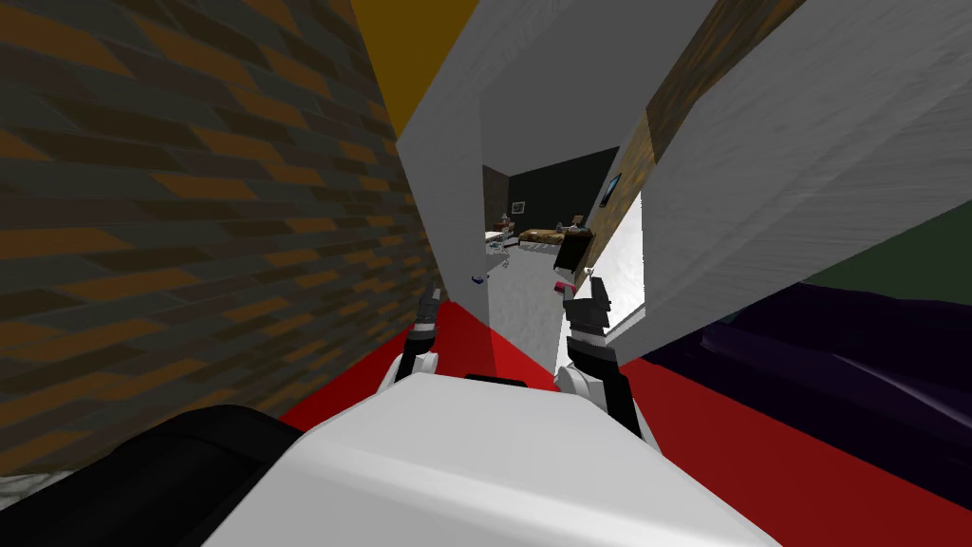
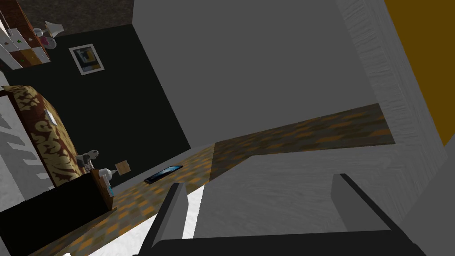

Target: Push the door open

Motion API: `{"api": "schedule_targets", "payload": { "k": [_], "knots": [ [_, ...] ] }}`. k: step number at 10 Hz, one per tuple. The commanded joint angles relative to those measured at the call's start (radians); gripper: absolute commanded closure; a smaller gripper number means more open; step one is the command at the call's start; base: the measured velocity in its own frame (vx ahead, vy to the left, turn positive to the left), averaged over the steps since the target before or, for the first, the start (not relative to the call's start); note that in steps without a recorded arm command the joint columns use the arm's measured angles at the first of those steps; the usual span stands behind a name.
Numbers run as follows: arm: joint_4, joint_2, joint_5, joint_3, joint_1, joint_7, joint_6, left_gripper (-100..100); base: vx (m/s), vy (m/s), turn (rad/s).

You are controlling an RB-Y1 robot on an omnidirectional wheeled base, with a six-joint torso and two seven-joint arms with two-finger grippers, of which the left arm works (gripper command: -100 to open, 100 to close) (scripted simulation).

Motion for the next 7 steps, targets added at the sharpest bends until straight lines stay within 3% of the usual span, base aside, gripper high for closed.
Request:
{"api": "schedule_targets", "payload": {
  "k": [1,7],
  "knots": [
    [0.035,0.005,0.002,-0.011,-0.008,0.005,-0.007,-100,0.086,0.056,-0.059],
    [0.200,0.023,0.010,-0.053,-0.045,0.025,-0.046,-100,0.094,0.082,-0.083]
  ]
}}
